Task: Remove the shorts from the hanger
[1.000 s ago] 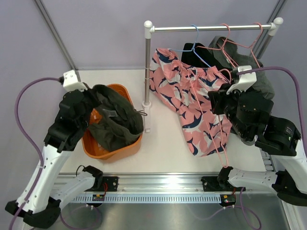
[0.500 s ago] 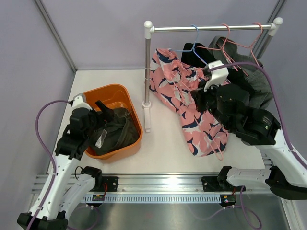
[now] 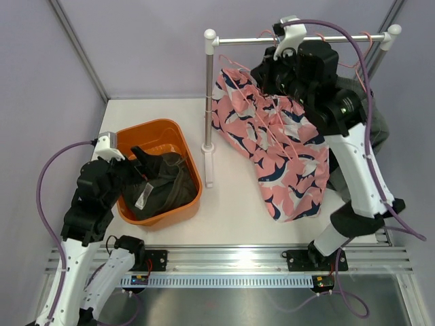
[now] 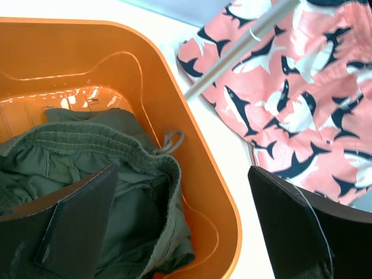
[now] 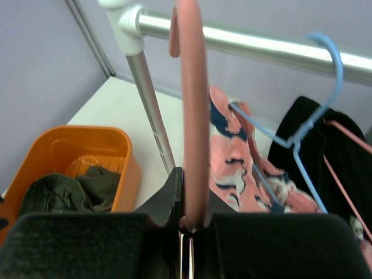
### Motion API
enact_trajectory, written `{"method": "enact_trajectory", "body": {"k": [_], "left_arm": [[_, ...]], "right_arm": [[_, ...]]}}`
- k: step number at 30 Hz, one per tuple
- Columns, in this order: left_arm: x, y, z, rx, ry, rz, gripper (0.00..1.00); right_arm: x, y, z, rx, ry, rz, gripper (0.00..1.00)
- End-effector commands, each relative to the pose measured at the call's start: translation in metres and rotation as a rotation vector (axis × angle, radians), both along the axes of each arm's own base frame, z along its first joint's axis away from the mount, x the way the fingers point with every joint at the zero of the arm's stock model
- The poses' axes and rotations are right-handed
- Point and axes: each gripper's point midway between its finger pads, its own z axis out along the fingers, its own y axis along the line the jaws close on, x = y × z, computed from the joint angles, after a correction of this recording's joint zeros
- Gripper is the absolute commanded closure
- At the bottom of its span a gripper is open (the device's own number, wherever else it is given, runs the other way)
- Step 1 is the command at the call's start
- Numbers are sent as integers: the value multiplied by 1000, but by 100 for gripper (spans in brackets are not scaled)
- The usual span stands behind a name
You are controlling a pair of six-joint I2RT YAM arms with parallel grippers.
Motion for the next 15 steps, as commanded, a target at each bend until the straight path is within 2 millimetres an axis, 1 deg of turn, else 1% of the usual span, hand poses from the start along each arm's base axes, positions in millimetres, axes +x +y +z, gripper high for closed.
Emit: {"method": "enact_trajectory", "body": {"k": [1, 2, 3, 5, 6, 8, 9, 11, 12, 14, 15], "left_arm": [[-14, -7, 6, 32, -30, -84, 1], [-17, -7, 4, 44, -29, -93, 1], [-19, -5, 5, 50, -42, -92, 1], [-22, -4, 1, 63, -37, -94, 1], [-25, -3, 2, 64, -47, -96, 1], [-26, -3, -3, 74, -48, -98, 1], [-26, -2, -4, 78, -48, -98, 1], [-26, -1, -8, 90, -48, -95, 1], [-26, 0, -13, 96, -38, -91, 1], [-26, 2, -16, 104, -39, -86, 1], [-26, 2, -21, 106, -32, -88, 1]], "right_arm": [[19, 22, 7, 16, 4, 101, 100], [23, 26, 4, 21, 21, 109, 100], [36, 30, 2, 25, 23, 105, 100], [46, 36, -1, 31, 28, 102, 100], [57, 40, -9, 25, 39, 93, 100], [66, 43, -5, 39, 17, 82, 100], [75, 45, -11, 34, 21, 70, 100], [85, 47, -12, 37, 8, 55, 100], [92, 49, -20, 31, 17, 46, 100], [100, 51, -21, 36, 2, 30, 100], [106, 49, -27, 28, 9, 4, 100]]}}
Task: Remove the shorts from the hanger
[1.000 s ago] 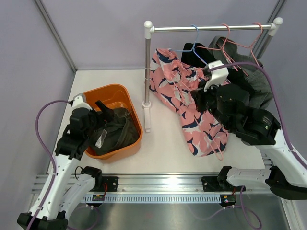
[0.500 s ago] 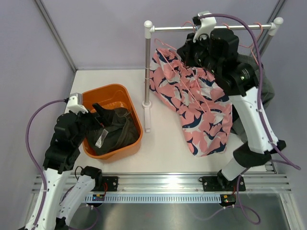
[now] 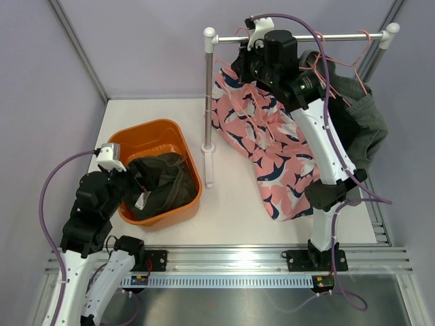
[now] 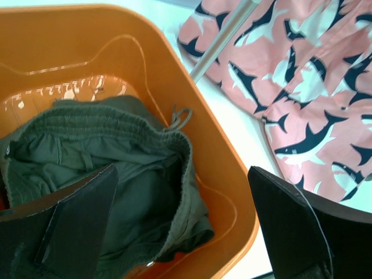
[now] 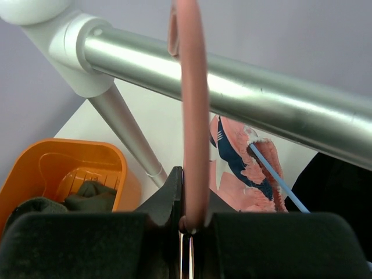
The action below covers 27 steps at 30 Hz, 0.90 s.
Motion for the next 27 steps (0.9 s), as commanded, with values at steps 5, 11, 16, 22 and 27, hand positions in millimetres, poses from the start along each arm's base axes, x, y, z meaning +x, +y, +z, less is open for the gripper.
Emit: {"method": "enact_trajectory", "body": {"k": [5, 11, 16, 22, 27], "left_arm": [[-1, 0, -10, 29, -12, -22, 1], [-7, -3, 9, -25, -34, -24, 1], [-18, 5, 47, -117, -45, 50, 1], [-31, 8, 78, -230, -33, 94, 1], [-50, 7, 112, -326, -95, 81, 1]], "right_arm": [[21, -12, 13, 26, -72, -100, 100], [25, -15, 11, 35, -65, -131, 100], [28, -10, -4, 27, -33, -118, 100], [27, -4, -19, 30, -2, -98, 100], [19, -12, -15, 35, -9, -117, 91]]}}
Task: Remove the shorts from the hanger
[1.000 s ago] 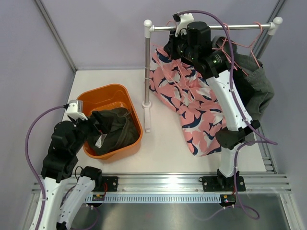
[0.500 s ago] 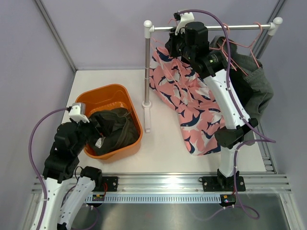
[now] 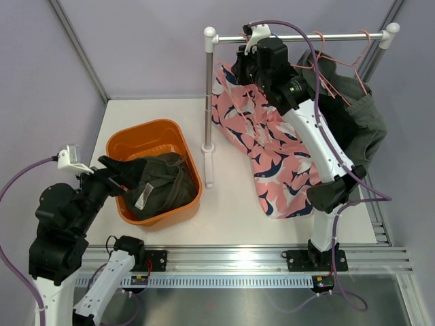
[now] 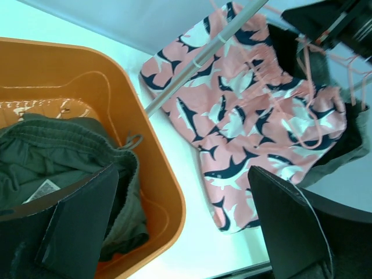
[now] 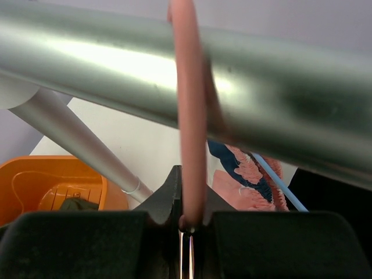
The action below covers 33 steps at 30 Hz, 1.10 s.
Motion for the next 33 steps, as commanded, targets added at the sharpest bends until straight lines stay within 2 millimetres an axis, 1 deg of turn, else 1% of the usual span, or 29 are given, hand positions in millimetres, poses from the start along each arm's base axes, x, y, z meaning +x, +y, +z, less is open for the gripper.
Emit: {"method": "enact_trajectory", "body": {"k": [1, 2, 4, 5, 6, 9, 13, 14, 16, 18, 19, 20, 21, 22, 23, 25, 27, 28, 29, 31, 33], "left_arm": [[-13, 2, 25, -100, -36, 17, 1], [-17, 3, 28, -110, -51, 20, 1], [-21, 6, 32, -133, -60, 36, 1], [-24, 8, 32, -140, -63, 43, 1], [-25, 9, 30, -144, -55, 48, 1], [-27, 9, 33, -152, -51, 49, 1], [-29, 10, 37, -153, -63, 48, 1], [-30, 10, 37, -150, -66, 49, 1], [-31, 10, 38, -147, -71, 47, 1], [-32, 10, 38, -143, -75, 45, 1], [-32, 11, 39, -137, -80, 46, 1], [-32, 11, 38, -134, -78, 46, 1], [-31, 16, 37, -131, -77, 73, 1], [-29, 16, 37, -128, -73, 78, 1], [-30, 16, 37, -127, -72, 78, 1], [-31, 15, 37, -124, -68, 71, 1], [-32, 16, 36, -117, -60, 72, 1], [-33, 18, 37, -112, -63, 78, 1], [-34, 18, 37, -108, -64, 79, 1], [-37, 19, 38, -103, -81, 73, 1], [-41, 18, 39, -99, -98, 63, 1]], "right_arm": [[-11, -13, 19, 36, -31, -24, 88], [-16, -16, 20, 37, -31, -25, 83], [-21, -17, 23, 47, -34, -20, 77], [-28, -19, 28, 53, -40, -15, 75], [-31, -20, 32, 63, -48, -11, 71], [-43, -23, 43, 90, -67, 6, 64], [-55, -24, 56, 125, -89, 29, 61], [-61, -27, 60, 132, -95, 30, 61], [-64, -34, 67, 148, -116, 0, 59], [-71, -49, 74, 160, -140, -53, 58], [-69, -60, 76, 154, -154, -111, 55], [-73, -70, 75, 148, -163, -144, 54], [-74, -76, 76, 143, -174, -168, 54], [-72, -83, 79, 138, -200, -205, 53], [-74, -89, 76, 128, -203, -225, 51], [-72, -99, 74, 106, -213, -277, 49], [-68, -105, 73, 88, -223, -311, 47], [-65, -108, 68, 54, -229, -328, 46], [-62, -111, 68, 43, -238, -345, 46], [-55, -117, 68, 17, -263, -385, 43], [-44, -120, 61, 6, -257, -413, 43]]}}
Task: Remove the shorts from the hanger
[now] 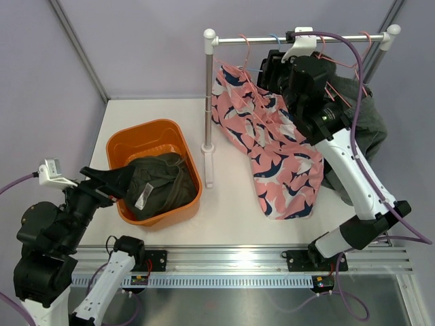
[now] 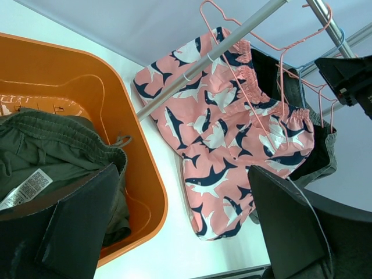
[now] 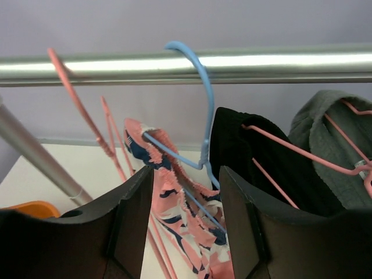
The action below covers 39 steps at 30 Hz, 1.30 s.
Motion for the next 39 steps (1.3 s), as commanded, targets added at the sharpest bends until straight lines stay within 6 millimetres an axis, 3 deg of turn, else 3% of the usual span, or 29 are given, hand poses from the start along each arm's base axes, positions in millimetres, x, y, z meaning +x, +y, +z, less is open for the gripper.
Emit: {"method": "enact_trajectory", "body": {"k": [1, 13, 23, 32, 39], "left_arm": [[-10, 4, 14, 18, -70, 2, 1], [-12, 11, 17, 50, -65, 33, 1], [-19, 13, 21, 56, -92, 33, 1], [-28, 10, 27, 56, -135, 3, 1], [-23, 10, 23, 70, -121, 6, 1]], "right_arm": [[21, -20, 6, -26, -55, -119, 43], [67, -11, -27, -89, 20, -81, 44], [62, -4, -28, -82, 20, -28, 54], [48, 1, -20, -22, 12, 20, 54], [41, 2, -18, -11, 10, 38, 54]]}}
